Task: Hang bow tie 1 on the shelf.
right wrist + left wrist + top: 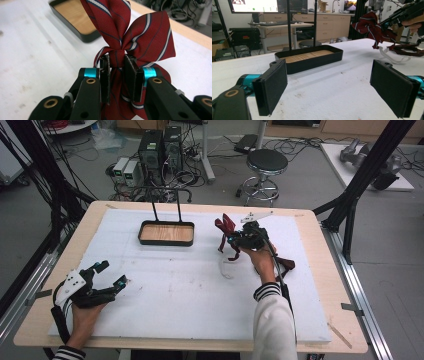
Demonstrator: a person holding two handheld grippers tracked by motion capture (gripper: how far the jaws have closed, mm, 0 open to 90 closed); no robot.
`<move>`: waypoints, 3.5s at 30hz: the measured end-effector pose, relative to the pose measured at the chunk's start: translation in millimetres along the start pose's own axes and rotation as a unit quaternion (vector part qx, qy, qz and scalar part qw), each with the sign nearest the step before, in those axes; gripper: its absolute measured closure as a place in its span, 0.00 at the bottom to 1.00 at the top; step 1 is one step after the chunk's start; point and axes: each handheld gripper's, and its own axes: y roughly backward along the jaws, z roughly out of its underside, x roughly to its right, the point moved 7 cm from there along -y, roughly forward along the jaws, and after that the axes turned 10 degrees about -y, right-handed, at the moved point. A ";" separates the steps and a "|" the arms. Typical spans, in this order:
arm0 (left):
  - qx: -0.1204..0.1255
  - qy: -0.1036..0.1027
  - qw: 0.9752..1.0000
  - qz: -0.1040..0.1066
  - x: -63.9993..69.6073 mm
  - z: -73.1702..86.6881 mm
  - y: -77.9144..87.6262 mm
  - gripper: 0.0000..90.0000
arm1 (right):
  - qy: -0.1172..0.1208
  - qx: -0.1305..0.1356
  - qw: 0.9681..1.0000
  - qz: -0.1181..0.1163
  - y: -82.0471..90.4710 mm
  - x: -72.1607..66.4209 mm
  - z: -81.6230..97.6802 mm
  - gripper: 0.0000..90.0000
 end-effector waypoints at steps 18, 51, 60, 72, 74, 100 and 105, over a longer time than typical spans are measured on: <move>-0.001 -0.001 1.000 0.000 0.1 0.0 -0.2 0.16 | 0.003 0.060 0.998 -0.006 11.8 -11.2 -19.5 0.84; 0.000 0.000 1.000 0.000 -0.5 0.1 -0.1 0.16 | 0.019 0.099 0.995 -0.019 6.8 -55.5 -72.2 0.84; -0.001 0.000 1.000 0.001 -0.4 0.1 0.0 0.16 | 0.025 0.102 0.994 -0.026 -0.3 -65.8 -84.4 0.84; -0.001 -0.001 1.000 0.001 0.1 0.0 -0.5 0.16 | 0.030 0.102 0.994 -0.022 -11.1 -73.7 -97.9 0.84; -0.001 -0.001 1.000 0.002 0.1 0.0 -0.5 0.16 | 0.030 0.102 0.994 -0.020 -12.5 -73.8 -98.5 0.84; -0.002 0.000 1.000 0.003 -0.3 0.2 -0.4 0.16 | 0.030 0.102 0.994 0.000 -31.1 -77.2 -121.5 0.84; -0.002 0.000 1.000 0.003 -0.6 0.3 -0.4 0.16 | 0.022 0.109 0.994 0.000 -35.4 -76.2 -125.7 0.84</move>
